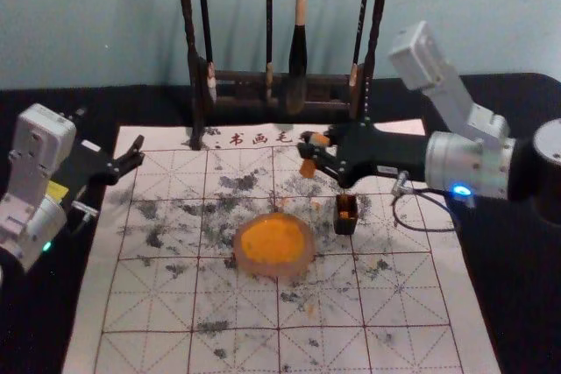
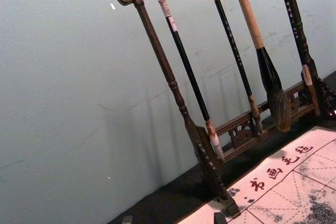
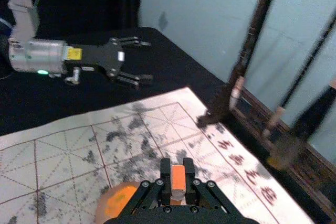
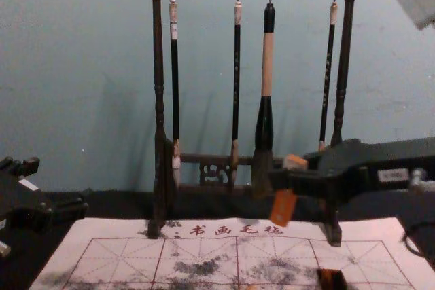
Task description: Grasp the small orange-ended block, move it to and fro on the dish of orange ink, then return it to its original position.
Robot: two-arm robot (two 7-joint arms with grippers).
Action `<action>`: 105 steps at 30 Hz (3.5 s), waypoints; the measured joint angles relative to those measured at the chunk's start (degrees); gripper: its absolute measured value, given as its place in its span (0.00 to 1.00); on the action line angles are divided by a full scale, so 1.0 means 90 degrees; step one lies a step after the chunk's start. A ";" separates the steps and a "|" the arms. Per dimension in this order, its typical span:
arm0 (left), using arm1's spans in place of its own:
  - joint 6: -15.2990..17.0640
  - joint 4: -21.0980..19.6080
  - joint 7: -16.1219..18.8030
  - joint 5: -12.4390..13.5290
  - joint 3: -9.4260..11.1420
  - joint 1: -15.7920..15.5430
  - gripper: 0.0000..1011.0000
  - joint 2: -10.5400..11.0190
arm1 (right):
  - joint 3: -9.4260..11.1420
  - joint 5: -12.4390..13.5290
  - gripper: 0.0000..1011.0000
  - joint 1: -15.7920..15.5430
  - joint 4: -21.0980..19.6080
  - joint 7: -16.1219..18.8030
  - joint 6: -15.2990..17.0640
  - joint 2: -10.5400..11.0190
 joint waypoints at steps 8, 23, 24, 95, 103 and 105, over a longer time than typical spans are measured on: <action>0.0000 0.0000 0.0000 0.0000 0.0000 0.0000 0.99 0.0000 | 0.0310 0.0105 0.11 -0.0589 -0.0571 -0.0525 0.0230 0.0341; 0.0000 0.0000 0.0000 0.0000 0.0000 0.0000 0.99 0.0000 | 0.0754 0.0062 0.11 -0.1451 -0.0877 -0.1381 0.0596 0.0290; 0.0000 0.0000 0.0000 0.0000 0.0000 0.0000 0.99 0.0000 | 0.0766 0.0053 0.11 -0.1463 -0.0870 -0.1390 0.0609 0.0276; 0.0000 0.0000 0.0000 0.0000 0.0000 0.0000 0.99 0.0000 | 0.0714 -0.0859 0.11 -0.1288 0.0067 -0.1179 0.0651 -0.0472; 0.0000 0.0000 0.0000 0.0001 0.0000 0.0000 0.99 0.0000 | 0.0709 -0.0925 0.11 -0.1290 0.0084 -0.1155 0.0670 -0.0481; 0.0000 0.0000 0.0000 0.0000 0.0000 0.0000 0.99 0.0000 | 0.0709 -0.0924 0.11 -0.1290 0.0084 -0.1155 0.0671 -0.0481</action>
